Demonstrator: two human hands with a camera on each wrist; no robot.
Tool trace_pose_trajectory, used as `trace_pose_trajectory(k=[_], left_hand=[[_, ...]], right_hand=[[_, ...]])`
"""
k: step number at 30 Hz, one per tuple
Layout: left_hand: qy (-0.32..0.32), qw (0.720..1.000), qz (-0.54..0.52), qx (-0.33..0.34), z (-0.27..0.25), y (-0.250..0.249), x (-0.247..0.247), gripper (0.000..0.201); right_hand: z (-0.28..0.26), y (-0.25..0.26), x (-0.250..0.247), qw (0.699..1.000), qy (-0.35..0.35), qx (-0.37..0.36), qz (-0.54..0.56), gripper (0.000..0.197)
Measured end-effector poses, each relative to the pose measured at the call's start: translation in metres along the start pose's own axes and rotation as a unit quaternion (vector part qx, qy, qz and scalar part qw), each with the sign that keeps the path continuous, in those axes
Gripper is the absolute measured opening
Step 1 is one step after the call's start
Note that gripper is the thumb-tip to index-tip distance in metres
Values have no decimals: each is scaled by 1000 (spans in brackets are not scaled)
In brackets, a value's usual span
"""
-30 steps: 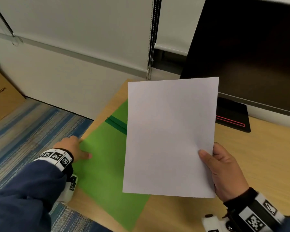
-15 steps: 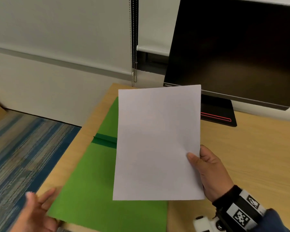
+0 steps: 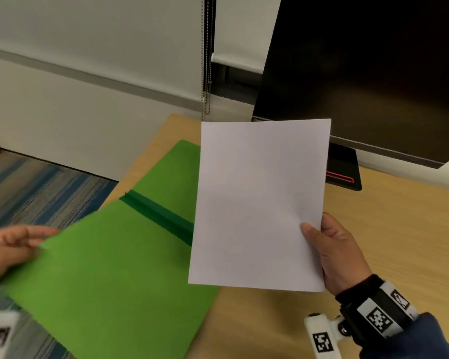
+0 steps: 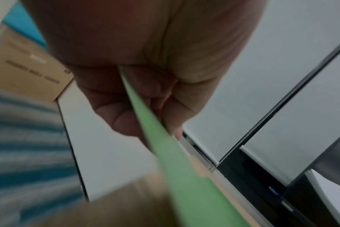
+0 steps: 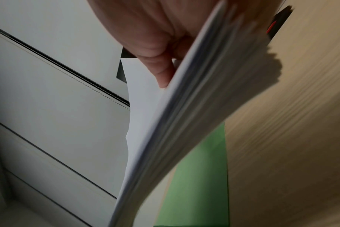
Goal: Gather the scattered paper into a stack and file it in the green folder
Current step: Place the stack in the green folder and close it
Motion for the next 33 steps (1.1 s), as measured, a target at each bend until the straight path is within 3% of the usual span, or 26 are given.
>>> trace_pose_trajectory(k=[2,4,7,9,15,24,28,30,32,33], left_hand=[[52,998,-6,-23,34,-4,-9,49],[86,996,4,-36,1,-101,18,44],[192,980,-25,-50,-17,-179,65,50],[239,970,25,-34,-23,-213,86,49],[288,938,183,63,-46,-269,150,56],[295,916,249,112,-65,-300,186,47],[281,930,221,92,-64,-298,179,35],[241,953,166,83,-61,-298,168,31],[174,983,6,65,-59,-298,150,33],[143,985,-91,42,-60,-292,141,33]], right_hand=[[1,-5,-10,1000,1,10,-9,27],[1,-10,-20,999,5,26,-25,26],[-3,-19,-34,997,28,61,-43,26],[-8,-25,-42,993,49,89,-56,25],[-15,-40,-67,983,72,132,-100,26],[-12,-71,-100,969,43,170,-172,22],[-21,-85,-107,967,32,182,-173,22],[-24,-90,-107,967,24,187,-172,21],[-26,-95,-106,967,17,188,-173,21],[-26,-97,-105,966,13,188,-177,21]])
Point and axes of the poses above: each hand's wrist, its own z-axis towards the middle knuckle, its own x-axis out of the palm, y = z × x, the point moved 6 cm from there along z, towards the middle knuckle, and after that the axes turned 11 degrees about -z, right-handed, at the moved point
